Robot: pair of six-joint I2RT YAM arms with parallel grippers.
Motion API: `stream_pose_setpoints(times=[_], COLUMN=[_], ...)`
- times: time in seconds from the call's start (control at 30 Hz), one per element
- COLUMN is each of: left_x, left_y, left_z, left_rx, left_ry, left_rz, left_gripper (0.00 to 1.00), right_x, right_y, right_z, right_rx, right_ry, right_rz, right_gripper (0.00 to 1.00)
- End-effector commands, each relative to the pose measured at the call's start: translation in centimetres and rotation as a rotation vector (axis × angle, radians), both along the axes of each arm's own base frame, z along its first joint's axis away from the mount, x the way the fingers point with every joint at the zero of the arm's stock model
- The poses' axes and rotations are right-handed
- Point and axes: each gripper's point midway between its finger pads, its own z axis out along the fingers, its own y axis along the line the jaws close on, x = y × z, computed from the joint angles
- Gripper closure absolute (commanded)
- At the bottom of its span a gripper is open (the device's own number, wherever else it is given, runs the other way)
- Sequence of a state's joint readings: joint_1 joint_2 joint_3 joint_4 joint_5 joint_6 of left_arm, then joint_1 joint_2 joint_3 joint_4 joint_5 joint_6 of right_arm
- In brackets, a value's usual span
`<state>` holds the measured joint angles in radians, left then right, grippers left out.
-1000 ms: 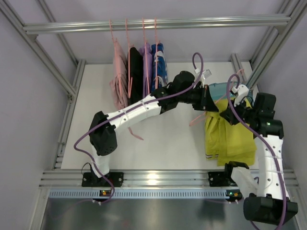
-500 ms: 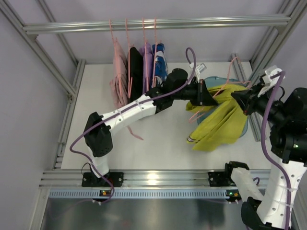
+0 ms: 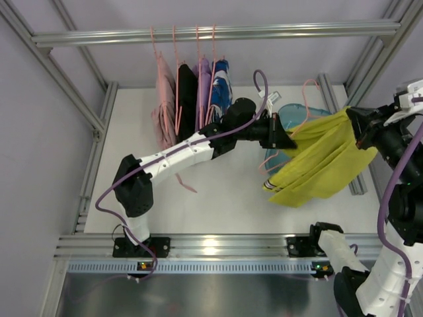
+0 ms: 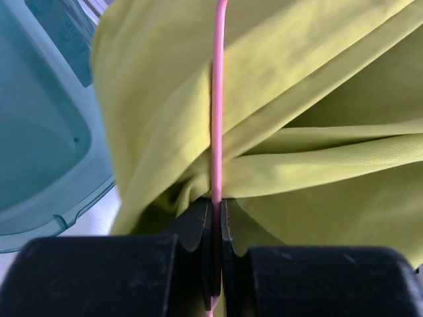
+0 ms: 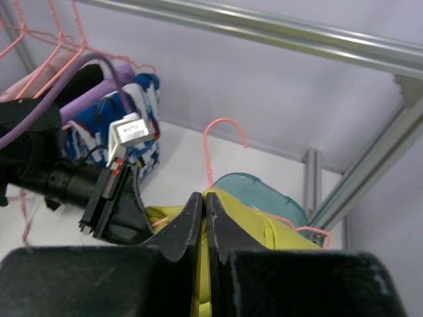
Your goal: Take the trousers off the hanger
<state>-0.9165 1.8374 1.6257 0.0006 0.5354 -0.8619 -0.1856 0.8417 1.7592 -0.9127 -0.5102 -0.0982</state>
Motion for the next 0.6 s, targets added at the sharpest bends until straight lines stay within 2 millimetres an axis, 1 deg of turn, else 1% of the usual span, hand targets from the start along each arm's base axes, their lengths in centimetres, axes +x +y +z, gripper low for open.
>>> stream_pose_setpoints(times=[0.0,0.03,0.07,0.1,0.13,0.2,0.27,0.3,0.37,0.43,0.5,0.53,0.57], left_x=[1.1,1.2,1.4,1.4,1.4,1.5,1.8,2.0,2.1,2.3,2.7,2.9,3.2], left_y=[1.1,1.1,1.1,1.1,1.1,1.1,1.2,1.3,1.5,1.7,2.1,2.4,2.7], left_z=[0.2,-0.1,-0.5,-0.6,-0.7,-1.0,-1.5,-1.7,-2.0,-1.9,-1.0,-0.4,-0.3], left_rx=[0.017,0.022,0.034,0.036,0.037,0.045,0.067,0.075,0.089,0.095,0.088,0.084,0.092], left_ry=[-0.028,-0.025,-0.017,-0.013,-0.010,0.000,0.007,0.001,-0.002,-0.017,-0.050,-0.067,-0.080], left_rz=[0.053,0.056,0.063,0.065,0.065,0.072,0.091,0.099,0.112,0.127,0.157,0.175,0.193], left_gripper=[1.00,1.00,1.00,1.00,1.00,1.00,1.00,1.00,1.00,1.00,1.00,1.00,1.00], right_x=[-3.0,-3.6,-3.7,-3.5,-3.4,-2.9,-2.3,-2.0,-1.5,-0.6,0.3,1.2,1.8], right_y=[-1.4,-1.6,-1.9,-2.6,-2.8,-3.1,-3.3,-3.3,-3.2,-3.1,-3.2,-3.4,-3.5], right_z=[11.5,12.7,13.6,14.1,14.6,15.4,15.7,16.2,16.6,17.0,16.8,16.4,16.1], right_rx=[-0.034,-0.034,-0.039,-0.034,-0.037,-0.047,-0.034,-0.028,-0.016,-0.011,-0.003,0.003,0.005], right_ry=[-0.420,-0.454,-0.489,-0.507,-0.526,-0.557,-0.566,-0.584,-0.593,-0.608,-0.604,-0.604,-0.599], right_rz=[-0.117,-0.136,-0.154,-0.192,-0.203,-0.213,-0.218,-0.214,-0.202,-0.188,-0.182,-0.184,-0.187], right_gripper=[1.00,1.00,1.00,1.00,1.00,1.00,1.00,1.00,1.00,1.00,1.00,1.00,1.00])
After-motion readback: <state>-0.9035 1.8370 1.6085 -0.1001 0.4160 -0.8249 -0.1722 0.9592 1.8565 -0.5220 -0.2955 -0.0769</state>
